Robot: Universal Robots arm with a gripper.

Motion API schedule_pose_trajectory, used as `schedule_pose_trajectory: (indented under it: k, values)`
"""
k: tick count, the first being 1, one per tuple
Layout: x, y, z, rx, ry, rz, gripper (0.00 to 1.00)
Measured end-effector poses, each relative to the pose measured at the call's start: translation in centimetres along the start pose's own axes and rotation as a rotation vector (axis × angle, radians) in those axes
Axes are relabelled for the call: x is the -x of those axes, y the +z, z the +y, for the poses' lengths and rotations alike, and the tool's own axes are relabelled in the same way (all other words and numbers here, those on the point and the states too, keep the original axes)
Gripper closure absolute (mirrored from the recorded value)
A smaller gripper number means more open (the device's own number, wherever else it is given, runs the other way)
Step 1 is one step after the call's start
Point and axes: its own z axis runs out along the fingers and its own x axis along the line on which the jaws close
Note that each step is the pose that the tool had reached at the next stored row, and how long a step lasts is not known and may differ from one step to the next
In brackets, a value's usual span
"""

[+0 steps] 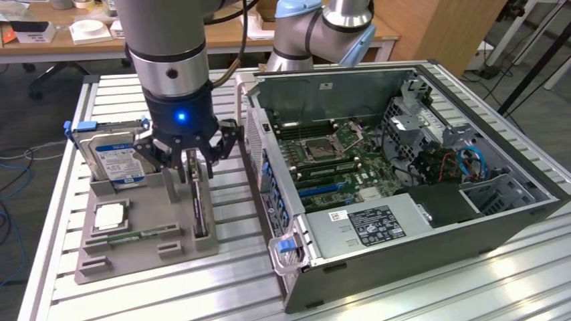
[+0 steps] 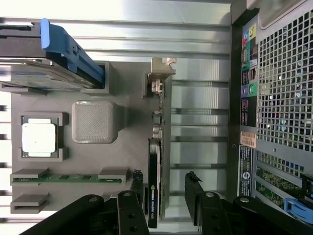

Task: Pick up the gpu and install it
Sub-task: 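Pick up the gpu and move the gpu toward the slot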

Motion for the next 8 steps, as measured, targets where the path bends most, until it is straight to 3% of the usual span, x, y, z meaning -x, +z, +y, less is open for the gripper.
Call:
schedule_pose_trajectory:
  k: [8]
  values:
    - [-0.01, 0.22, -0.01, 0.0000, 0.000, 0.0000, 0.53]
